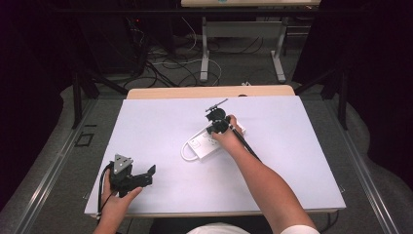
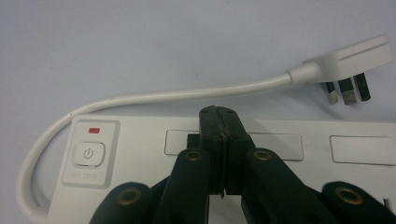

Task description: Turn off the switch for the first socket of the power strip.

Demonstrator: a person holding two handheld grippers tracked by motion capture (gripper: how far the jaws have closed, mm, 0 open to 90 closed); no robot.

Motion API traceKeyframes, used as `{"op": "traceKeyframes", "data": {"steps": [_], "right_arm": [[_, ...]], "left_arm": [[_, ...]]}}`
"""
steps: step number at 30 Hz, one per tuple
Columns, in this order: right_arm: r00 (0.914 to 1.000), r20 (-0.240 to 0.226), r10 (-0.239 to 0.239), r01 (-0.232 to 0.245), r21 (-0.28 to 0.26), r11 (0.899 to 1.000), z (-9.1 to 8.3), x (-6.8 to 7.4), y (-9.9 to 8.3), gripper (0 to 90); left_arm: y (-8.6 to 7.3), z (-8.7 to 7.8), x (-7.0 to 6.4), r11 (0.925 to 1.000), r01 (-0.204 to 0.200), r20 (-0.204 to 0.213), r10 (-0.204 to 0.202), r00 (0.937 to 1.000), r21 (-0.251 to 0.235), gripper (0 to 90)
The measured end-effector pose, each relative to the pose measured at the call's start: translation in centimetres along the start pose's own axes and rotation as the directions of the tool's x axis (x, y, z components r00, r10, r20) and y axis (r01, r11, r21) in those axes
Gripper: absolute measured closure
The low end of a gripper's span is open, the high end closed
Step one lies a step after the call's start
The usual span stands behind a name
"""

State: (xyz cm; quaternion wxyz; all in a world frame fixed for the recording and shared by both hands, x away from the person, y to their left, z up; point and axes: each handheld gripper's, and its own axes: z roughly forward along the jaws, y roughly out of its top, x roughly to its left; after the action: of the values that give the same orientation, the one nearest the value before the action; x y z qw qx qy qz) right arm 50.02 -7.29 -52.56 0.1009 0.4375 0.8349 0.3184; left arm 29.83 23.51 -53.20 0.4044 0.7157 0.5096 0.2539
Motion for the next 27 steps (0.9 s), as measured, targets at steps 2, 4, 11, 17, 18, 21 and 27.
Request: {"op": "traceKeyframes", "data": {"steps": [2, 4, 11, 17, 18, 21, 27], "right_arm": [[1.0, 0.002, -0.001, 0.001, 0.011, 1.0, -0.09, 0.04, 0.02, 90.0], [0.9998, 0.013, 0.014, -0.014, 0.014, 1.0, -0.15, 0.22, 0.03, 90.0], [1.0, 0.002, -0.001, 0.001, 0.002, 1.0, -0.56, 0.21, 0.1, 89.0], [1.0, 0.001, -0.009, 0.009, -0.005, 1.0, -0.67, 0.02, 0.14, 87.9], [1.0, 0.002, -0.005, 0.005, 0.001, 1.0, -0.74, 0.06, 0.15, 87.7], [0.9999, 0.01, -0.011, 0.011, -0.008, 1.0, -0.78, 0.06, 0.17, 87.1], [0.9999, 0.009, -0.013, 0.013, -0.011, 1.0, -1.0, 0.2, 0.26, 86.1]], "left_arm": [[-0.04, -0.02, -0.01, 1.0, 0.002, 0.0, -0.002, 1.0, -0.003, 6.2], [-0.06, -0.07, 0.01, 1.0, 0.001, 0.0, -0.001, 1.0, -0.002, 6.2], [-0.1, -0.18, -0.01, 1.0, 0.002, -0.003, -0.002, 1.0, -0.006, 6.2], [-0.11, -0.2, -0.01, 1.0, 0.0, -0.005, 0.0, 1.0, -0.003, 6.3], [-0.11, -0.21, -0.01, 1.0, 0.001, -0.004, -0.001, 1.0, -0.001, 6.3], [-0.12, -0.21, -0.01, 1.0, 0.001, -0.005, -0.001, 1.0, -0.002, 6.3], [-0.09, -0.19, 0.01, 1.0, 0.002, -0.003, -0.002, 1.0, 0.0, 6.3]]}}
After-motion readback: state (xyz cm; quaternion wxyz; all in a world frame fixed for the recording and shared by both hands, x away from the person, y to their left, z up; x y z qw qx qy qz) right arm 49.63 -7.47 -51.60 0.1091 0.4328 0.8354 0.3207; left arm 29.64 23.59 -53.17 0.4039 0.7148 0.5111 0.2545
